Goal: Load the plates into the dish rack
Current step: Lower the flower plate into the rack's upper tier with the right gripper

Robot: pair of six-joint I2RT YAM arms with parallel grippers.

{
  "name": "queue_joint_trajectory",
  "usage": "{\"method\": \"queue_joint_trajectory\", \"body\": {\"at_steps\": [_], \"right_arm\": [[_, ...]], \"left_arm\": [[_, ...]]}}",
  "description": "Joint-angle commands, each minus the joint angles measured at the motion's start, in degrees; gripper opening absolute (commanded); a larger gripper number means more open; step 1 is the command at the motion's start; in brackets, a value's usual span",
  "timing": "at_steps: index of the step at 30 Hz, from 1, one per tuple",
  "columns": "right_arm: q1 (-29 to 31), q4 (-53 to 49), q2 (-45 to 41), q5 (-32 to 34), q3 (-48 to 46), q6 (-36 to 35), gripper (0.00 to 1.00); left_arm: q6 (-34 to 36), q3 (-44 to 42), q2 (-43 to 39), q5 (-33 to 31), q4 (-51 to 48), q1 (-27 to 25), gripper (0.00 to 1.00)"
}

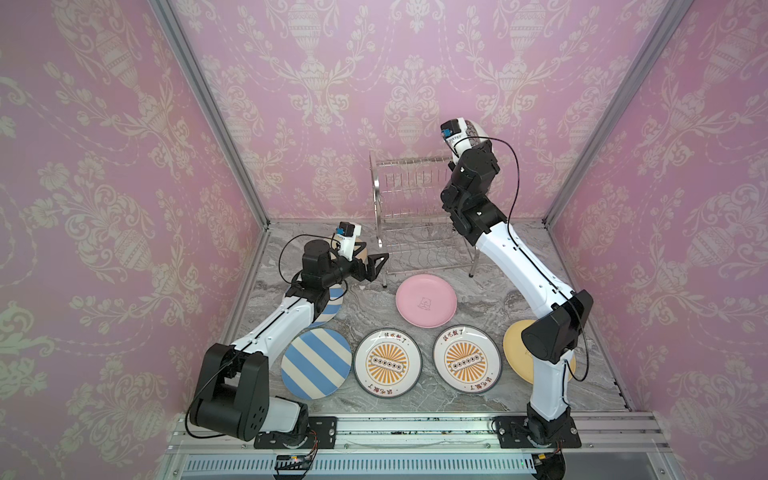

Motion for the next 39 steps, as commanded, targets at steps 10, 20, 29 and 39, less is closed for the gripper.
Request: {"method": "queue_joint_trajectory", "body": {"at_steps": [10, 20, 29, 39], "right_arm": [[-0.26, 0.61, 4.63, 0.8, 11.53, 2.64, 0.0], [-2.1, -5.51, 5.97, 1.15, 12.21, 7.7, 0.0], [-3.18, -6.47, 6.83, 0.02, 12.48, 9.31, 0.0], [-3.66, -8.19, 9.38, -0.85, 13.84, 11.07, 0.0]], "left_arm": [[0.2, -0.76, -2.57, 0.12, -1.17, -0.21, 0.99], [0.0, -0.47, -2.14, 0.39, -1.08, -0.18, 0.99], [-0.42, -0.18, -1.35, 0.81, -0.28, -0.21, 0.99], [-0.4, -0.03, -1.02, 0.9, -0.72, -0.07, 0.99]]}}
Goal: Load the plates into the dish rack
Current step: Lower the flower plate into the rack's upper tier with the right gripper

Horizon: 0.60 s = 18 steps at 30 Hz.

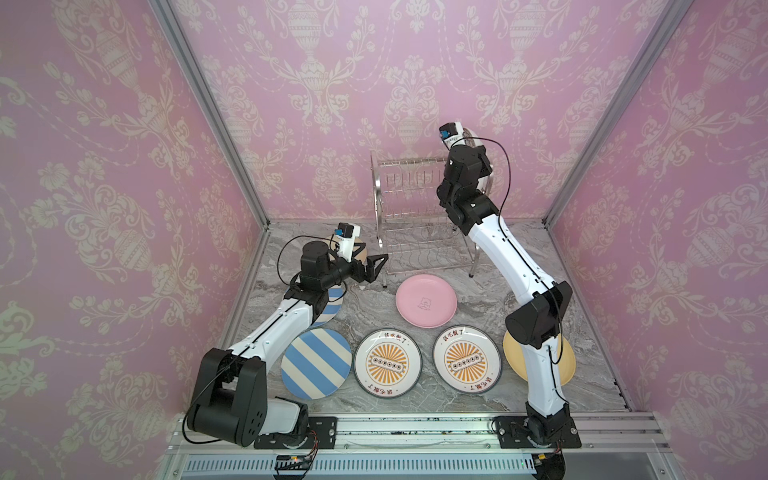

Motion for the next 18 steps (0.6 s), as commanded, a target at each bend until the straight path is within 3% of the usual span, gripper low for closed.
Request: {"method": "queue_joint_trajectory", "body": {"at_steps": [1, 13, 18], "right_arm": [[-0.74, 3.91, 0.16, -0.18, 2.94, 1.83, 0.0], [-1.12, 4.29, -0.6, -0.28, -0.52, 2.86, 0.03], [-1.11, 4.49, -1.41, -0.18, -1.64, 2.57, 0.24]], "left_arm": [[-0.4, 0.35, 0.27, 0.96, -0.38, 0.02, 0.99], [-0.49, 0.43, 1.06, 0.97, -0.59, 0.4, 0.99], [-0.56, 0.26, 0.98, 1.01, -0.53, 0.38, 0.99]]}}
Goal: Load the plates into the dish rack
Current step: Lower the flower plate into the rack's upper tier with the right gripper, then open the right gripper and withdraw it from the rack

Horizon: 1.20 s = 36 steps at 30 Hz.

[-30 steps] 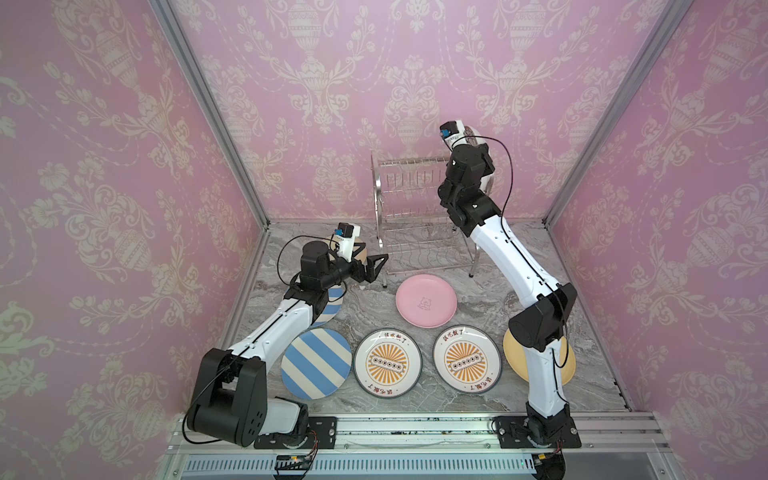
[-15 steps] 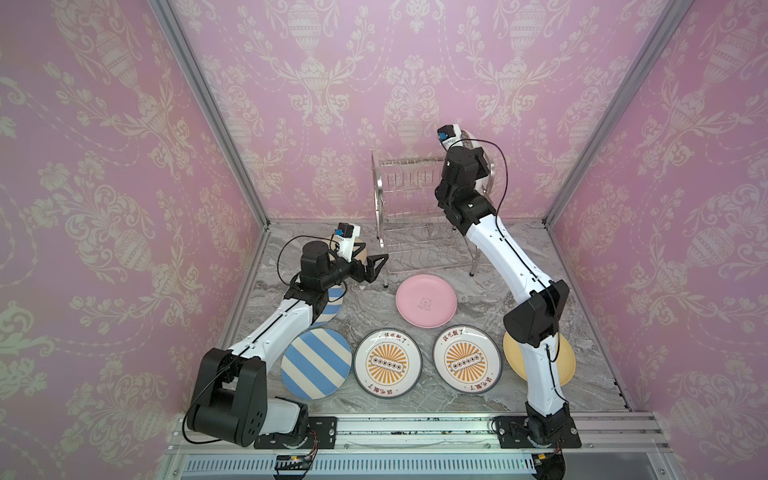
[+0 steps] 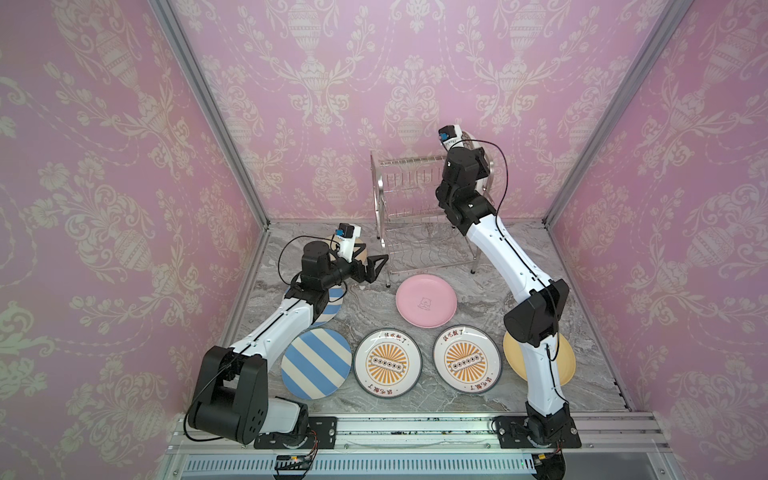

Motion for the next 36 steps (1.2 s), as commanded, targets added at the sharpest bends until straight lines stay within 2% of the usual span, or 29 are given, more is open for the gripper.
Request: {"method": "queue_joint_trajectory", "body": {"at_steps": [1, 8, 11, 15, 20, 25, 31, 36], "right_arm": [[-0.5, 3.06, -2.37, 0.15, -0.91, 1.44, 0.25], [-0.45, 2.22, -3.5, 0.0, -0.59, 1.51, 0.31], [-0.06, 2.15, -3.95, -0.08, -0.29, 0.79, 0.36], [0.59, 2.14, -4.12, 0.07, 1.14, -1.05, 0.38], [0.65, 1.03, -4.38, 0.77, 2.49, -2.25, 0.47], [0.81, -1.8, -6.29, 0.78, 2.0, -0.65, 0.61], [1.2, -3.11, -9.89, 0.39, -1.3, 0.61, 0.67], [2.32, -12.16, -14.77, -2.94, -3.29, 8.4, 0.75]], "left_arm": [[-0.45, 0.25, 0.26, 0.96, -0.57, 0.37, 0.99], [-0.55, -0.01, -0.24, 0.92, -0.34, 0.37, 0.99], [-0.76, -0.1, -0.2, 0.96, -0.33, 0.38, 0.99], [-0.74, -0.01, -0.44, 0.79, -0.45, 0.38, 0.99], [-0.2, 0.18, -0.64, 0.54, -1.22, 0.31, 0.99], [0.13, 0.25, -0.56, 0.35, -1.76, 0.38, 0.99], [0.47, 0.84, -0.65, 0.13, -2.46, 0.38, 0.99], [1.02, 1.55, -1.12, -0.77, -4.25, 0.38, 0.99]]}}
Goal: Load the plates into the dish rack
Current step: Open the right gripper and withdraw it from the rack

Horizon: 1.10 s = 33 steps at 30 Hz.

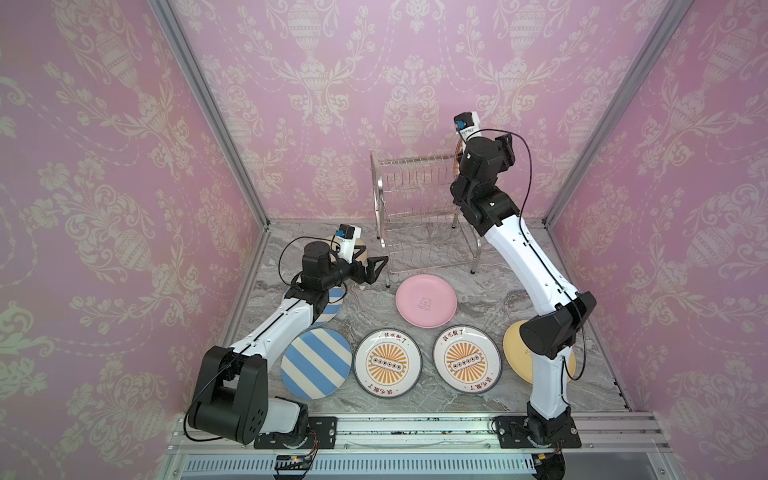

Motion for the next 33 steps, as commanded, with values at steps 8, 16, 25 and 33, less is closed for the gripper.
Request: {"method": "queue_joint_trajectory", "body": {"at_steps": [8, 16, 25, 33], "right_arm": [[3.69, -24.35, -16.98, -10.51, -10.6, 23.06, 0.82], [3.67, -31.66, -35.62, -23.79, -27.91, 38.46, 0.84], [3.56, -37.38, -50.21, -37.0, -43.81, 50.54, 0.88], [-1.33, -35.38, -57.1, -48.3, -62.77, 56.83, 0.91]], "left_arm": [[2.23, 3.82, -3.03, -6.2, -9.28, 0.38, 0.99], [2.0, 5.41, -4.68, -7.72, -14.26, 0.44, 0.99], [-0.88, 9.27, -5.33, -8.57, -18.64, 0.54, 0.99], [-6.15, 3.54, -10.68, -9.36, -19.94, 0.55, 0.99]]}}
